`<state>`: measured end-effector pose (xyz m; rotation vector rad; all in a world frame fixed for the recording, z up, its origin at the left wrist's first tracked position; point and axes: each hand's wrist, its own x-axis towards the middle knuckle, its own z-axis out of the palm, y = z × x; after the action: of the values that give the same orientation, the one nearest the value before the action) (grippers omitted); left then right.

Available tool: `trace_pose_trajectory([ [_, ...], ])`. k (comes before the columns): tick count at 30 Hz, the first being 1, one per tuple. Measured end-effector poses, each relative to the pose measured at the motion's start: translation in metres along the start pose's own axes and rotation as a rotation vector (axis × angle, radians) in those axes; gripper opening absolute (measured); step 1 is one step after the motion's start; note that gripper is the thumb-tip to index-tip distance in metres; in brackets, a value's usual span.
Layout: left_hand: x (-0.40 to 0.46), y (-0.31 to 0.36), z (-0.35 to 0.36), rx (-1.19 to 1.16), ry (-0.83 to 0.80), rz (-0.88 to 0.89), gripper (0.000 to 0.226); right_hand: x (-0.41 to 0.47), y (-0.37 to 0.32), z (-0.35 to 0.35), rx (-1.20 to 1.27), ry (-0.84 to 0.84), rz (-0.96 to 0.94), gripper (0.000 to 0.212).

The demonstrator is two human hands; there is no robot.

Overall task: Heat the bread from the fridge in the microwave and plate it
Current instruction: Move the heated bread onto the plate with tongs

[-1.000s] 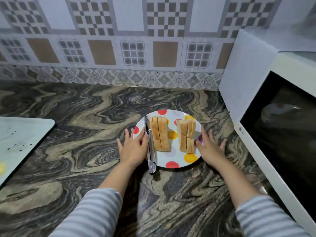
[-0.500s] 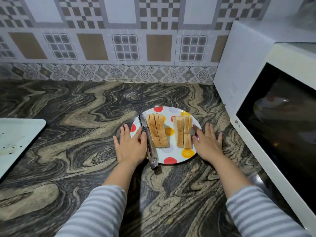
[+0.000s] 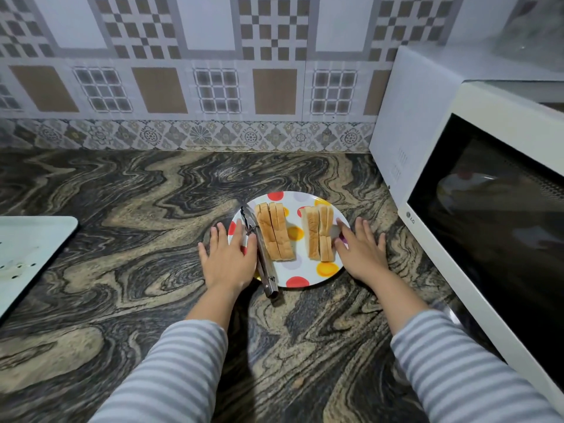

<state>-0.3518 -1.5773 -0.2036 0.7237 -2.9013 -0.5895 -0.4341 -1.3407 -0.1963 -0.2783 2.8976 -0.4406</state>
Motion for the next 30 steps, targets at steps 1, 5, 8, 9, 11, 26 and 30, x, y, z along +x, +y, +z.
trace_pose_trajectory([
  [1, 0.000, 0.000, -0.002, -0.046, 0.002, -0.008, 0.062, -0.003, 0.000, -0.002, 0.059, 0.006, -0.010, 0.054],
  [5, 0.003, 0.010, -0.017, -0.140, 0.124, 0.049, 0.068, -0.028, 0.008, -0.024, 0.175, 0.059, 0.005, 0.053],
  [8, 0.010, 0.045, -0.030, -0.121, 0.236, 0.241, 0.064, -0.058, 0.012, -0.057, 0.098, 0.169, 0.015, 0.052],
  [9, 0.012, 0.063, -0.033, -0.136, 0.250, 0.314, 0.063, -0.070, 0.011, -0.072, 0.076, 0.225, 0.007, 0.052],
  [11, 0.013, 0.105, -0.038, -0.169, 0.263, 0.461, 0.063, -0.097, 0.006, -0.105, -0.006, 0.341, -0.015, 0.051],
  [26, -0.082, 0.323, -0.039, -0.562, 0.214, 1.124, 0.059, -0.243, 0.023, -0.218, -0.558, 0.754, 0.415, 0.064],
  [30, -0.086, 0.333, -0.032, -0.508, 0.277, 1.081, 0.057, -0.250, 0.060, -0.220, -0.534, 0.695, 0.539, 0.054],
])
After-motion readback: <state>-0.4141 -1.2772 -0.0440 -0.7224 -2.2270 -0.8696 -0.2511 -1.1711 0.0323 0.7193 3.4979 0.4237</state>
